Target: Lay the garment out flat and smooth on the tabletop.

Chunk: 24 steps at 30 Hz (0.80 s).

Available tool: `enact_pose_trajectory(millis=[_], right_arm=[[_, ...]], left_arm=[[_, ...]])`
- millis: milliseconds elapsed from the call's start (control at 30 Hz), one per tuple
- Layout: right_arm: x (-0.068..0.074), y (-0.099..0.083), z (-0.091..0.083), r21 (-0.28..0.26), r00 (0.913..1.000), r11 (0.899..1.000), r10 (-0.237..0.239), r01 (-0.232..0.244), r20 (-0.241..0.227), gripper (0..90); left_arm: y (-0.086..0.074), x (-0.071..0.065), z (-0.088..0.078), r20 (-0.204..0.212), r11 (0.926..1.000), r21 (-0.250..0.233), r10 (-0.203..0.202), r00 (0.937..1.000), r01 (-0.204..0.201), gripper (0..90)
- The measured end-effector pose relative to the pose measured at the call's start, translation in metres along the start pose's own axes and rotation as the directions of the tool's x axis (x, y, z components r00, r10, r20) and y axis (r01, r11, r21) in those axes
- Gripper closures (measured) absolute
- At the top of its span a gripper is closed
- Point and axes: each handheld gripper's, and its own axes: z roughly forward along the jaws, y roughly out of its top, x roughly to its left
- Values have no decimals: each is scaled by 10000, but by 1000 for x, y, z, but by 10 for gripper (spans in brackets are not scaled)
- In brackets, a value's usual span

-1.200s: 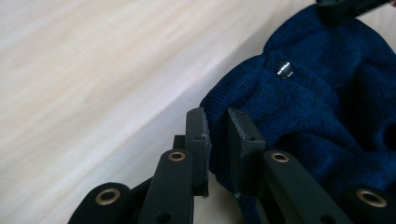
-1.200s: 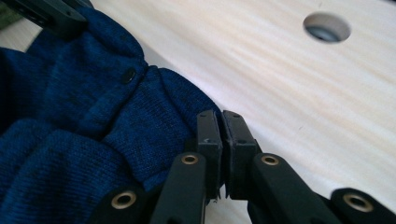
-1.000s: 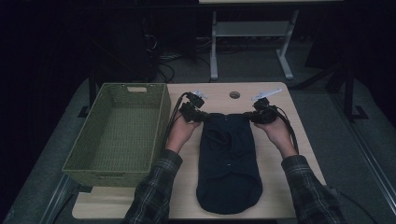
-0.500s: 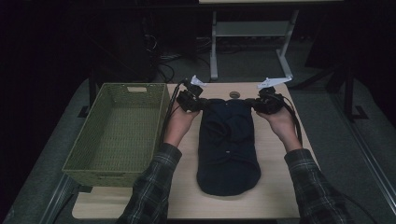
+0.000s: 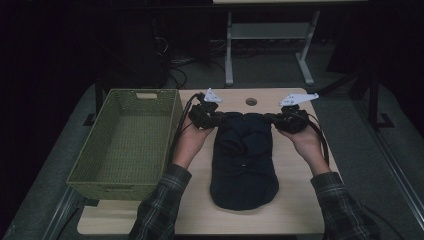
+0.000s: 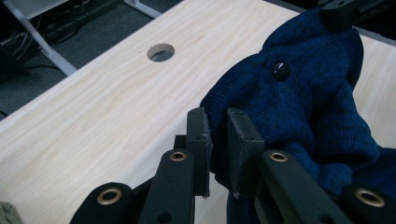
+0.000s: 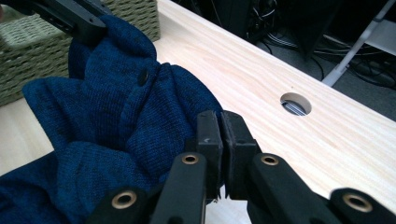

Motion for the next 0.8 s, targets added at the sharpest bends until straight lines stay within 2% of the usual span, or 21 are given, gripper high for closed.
enact_pose_trajectory(millis=[233, 333, 500, 700, 800], right_arm=[[14, -9, -13, -173, 9998, 9998, -64, 61, -164, 863], [19, -10, -16, -234, 9997, 9996, -187, 183, -157, 863], [17, -1, -19, -355, 9995, 9989, -312, 313, 34, 863], [10, 26, -27, -754, 9981, 9960, -441, 472, 426, 863], [12, 32, -34, -1037, 9978, 9934, -443, 492, 483, 863]], left_arm=[[-13, -9, -10, 345, 9995, -250, -175, 9992, 184, 798], [-12, -10, -14, 395, 9994, -293, -168, 9991, 180, 798], [1, -6, -20, 182, 9992, -393, -33, 9998, 40, 798], [24, -1, -35, -257, 9963, -828, 204, 9995, -225, 798], [24, -5, -39, -280, 9950, -946, 286, 9992, -311, 796]])
